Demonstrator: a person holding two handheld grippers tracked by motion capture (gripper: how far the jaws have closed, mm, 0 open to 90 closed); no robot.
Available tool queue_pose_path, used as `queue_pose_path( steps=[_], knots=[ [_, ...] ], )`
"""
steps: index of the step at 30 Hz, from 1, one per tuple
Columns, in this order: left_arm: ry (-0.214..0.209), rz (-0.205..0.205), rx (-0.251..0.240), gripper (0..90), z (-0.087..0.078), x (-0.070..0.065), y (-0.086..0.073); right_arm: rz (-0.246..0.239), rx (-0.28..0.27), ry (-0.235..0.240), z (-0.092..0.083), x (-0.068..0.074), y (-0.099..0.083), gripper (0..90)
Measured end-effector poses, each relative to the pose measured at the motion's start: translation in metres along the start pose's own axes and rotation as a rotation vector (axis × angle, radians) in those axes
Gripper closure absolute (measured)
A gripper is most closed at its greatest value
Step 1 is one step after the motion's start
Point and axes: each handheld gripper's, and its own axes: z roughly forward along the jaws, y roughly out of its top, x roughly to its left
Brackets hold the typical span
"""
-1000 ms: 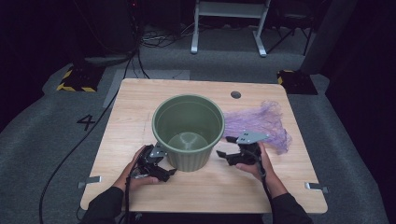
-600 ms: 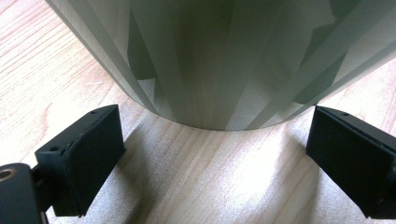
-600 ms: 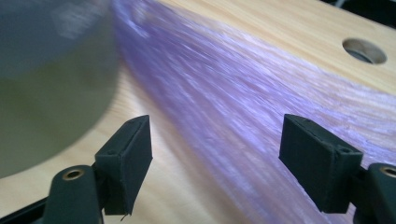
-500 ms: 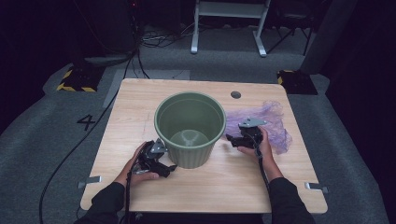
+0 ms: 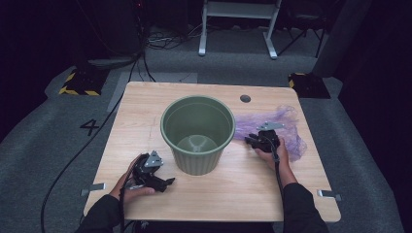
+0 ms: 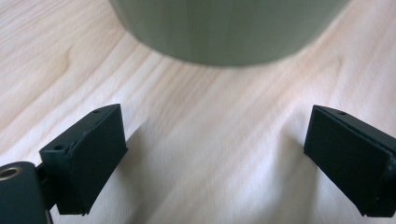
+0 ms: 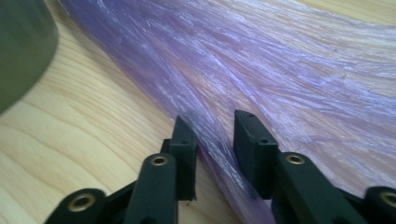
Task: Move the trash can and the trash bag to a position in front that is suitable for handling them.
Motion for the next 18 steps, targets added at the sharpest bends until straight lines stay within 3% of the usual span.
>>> queue_pose_path(
  steps=[6, 11, 15, 18],
  knots=[
    [0.017, -0.014, -0.004, 6.6, -0.017, 0.000, -0.017, 0.011, 0.006, -0.011, -0.014, -0.012, -0.011, 77.8],
    [0.028, -0.025, -0.003, 6.8, -0.024, -0.001, -0.025, 0.002, 0.014, -0.029, -0.023, -0.017, -0.018, 75.6],
    [0.029, -0.028, -0.005, 6.8, -0.027, -0.001, -0.028, -0.005, 0.006, -0.063, -0.029, -0.017, -0.018, 53.2],
    [0.030, -0.028, -0.004, 6.8, -0.027, -0.001, -0.028, -0.023, -0.048, -0.060, -0.036, -0.012, -0.011, 38.7]
  ],
)
